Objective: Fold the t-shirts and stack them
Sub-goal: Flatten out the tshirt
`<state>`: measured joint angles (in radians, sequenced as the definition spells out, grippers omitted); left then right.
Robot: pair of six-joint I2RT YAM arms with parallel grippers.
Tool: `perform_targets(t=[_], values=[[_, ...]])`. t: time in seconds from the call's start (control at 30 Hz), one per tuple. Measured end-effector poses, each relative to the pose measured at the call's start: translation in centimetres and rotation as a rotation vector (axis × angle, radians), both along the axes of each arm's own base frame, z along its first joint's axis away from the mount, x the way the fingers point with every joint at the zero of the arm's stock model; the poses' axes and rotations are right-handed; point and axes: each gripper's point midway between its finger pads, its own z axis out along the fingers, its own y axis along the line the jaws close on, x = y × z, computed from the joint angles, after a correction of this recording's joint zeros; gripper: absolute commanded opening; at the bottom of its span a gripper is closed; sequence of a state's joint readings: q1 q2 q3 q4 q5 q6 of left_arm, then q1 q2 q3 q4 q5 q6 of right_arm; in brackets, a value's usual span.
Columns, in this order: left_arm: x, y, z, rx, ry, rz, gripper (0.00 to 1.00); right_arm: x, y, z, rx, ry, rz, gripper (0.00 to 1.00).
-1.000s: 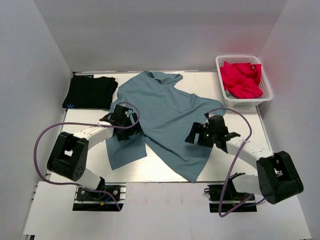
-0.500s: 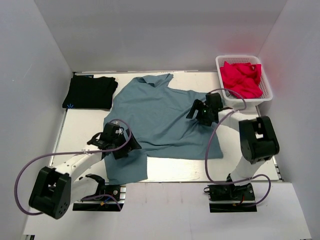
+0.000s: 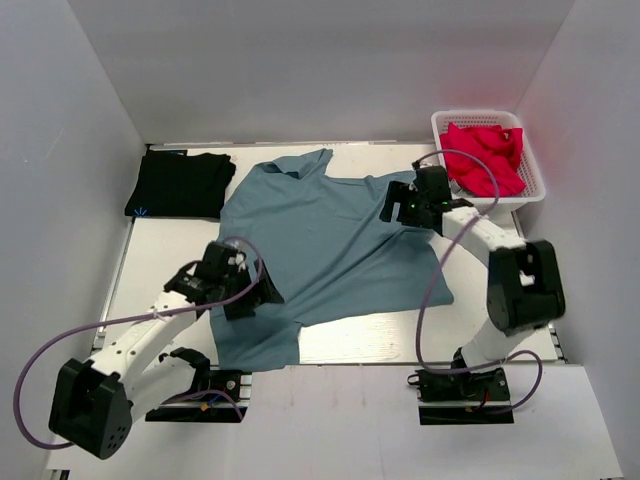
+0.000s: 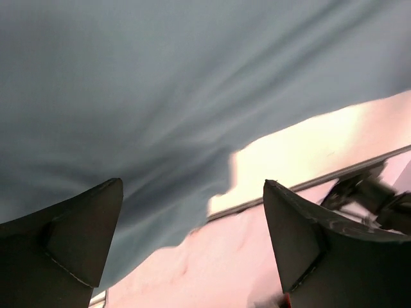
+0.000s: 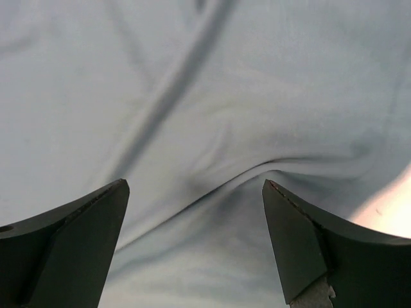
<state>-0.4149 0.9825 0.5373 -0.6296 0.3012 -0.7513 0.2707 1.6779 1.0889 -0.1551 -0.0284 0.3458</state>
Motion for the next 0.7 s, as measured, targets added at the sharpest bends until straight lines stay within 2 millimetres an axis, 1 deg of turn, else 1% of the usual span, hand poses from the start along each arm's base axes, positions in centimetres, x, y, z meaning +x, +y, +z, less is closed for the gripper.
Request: perform_targets(t=[0.1,0.17,0.2,0.23,0.3,0.37,0.47,0.63,0.7], values=[[3.7,-0.3,4.7,0.003,-0.176,0.012,1.00,-1.2,-0.1,4.0,0.020,-0.104,0.016,0.90],[6.1,-0.3,7.8,0.010,-0.299,0.037,1.00,-2.4,-0.3,6.0,0.040,-0.158,0.015,0.90],[7.3,-0.1,9.0,0.021,-0.353,0.056,1.00,-3.1,-0.5,6.6,0.051,-0.180,0.010,0.90],[8.1,0.1,9.7,0.035,-0.385,0.072,1.00,-3.9,-0.6,6.8,0.063,-0.186,0.002,0.90],[9.7,0.8,10.4,0.075,-0.425,0.114,1.00,-5.6,-1.1,6.7,0.076,-0.187,-0.019,0.90],[11.4,1.5,10.0,0.128,-0.431,0.158,1.00,-7.0,-1.8,5.9,0.076,-0.171,-0.048,0.90],[13.8,2.0,8.1,0.209,-0.397,0.201,1.00,-8.8,-2.4,4.1,0.073,-0.108,-0.078,0.90],[18.3,1.9,4.9,0.307,-0.344,0.228,1.00,-10.0,-2.6,1.2,0.070,-0.016,-0.103,0.90],[20.6,1.5,4.1,0.331,-0.344,0.230,1.00,-10.5,-2.5,-0.4,0.071,0.039,-0.105,0.90]])
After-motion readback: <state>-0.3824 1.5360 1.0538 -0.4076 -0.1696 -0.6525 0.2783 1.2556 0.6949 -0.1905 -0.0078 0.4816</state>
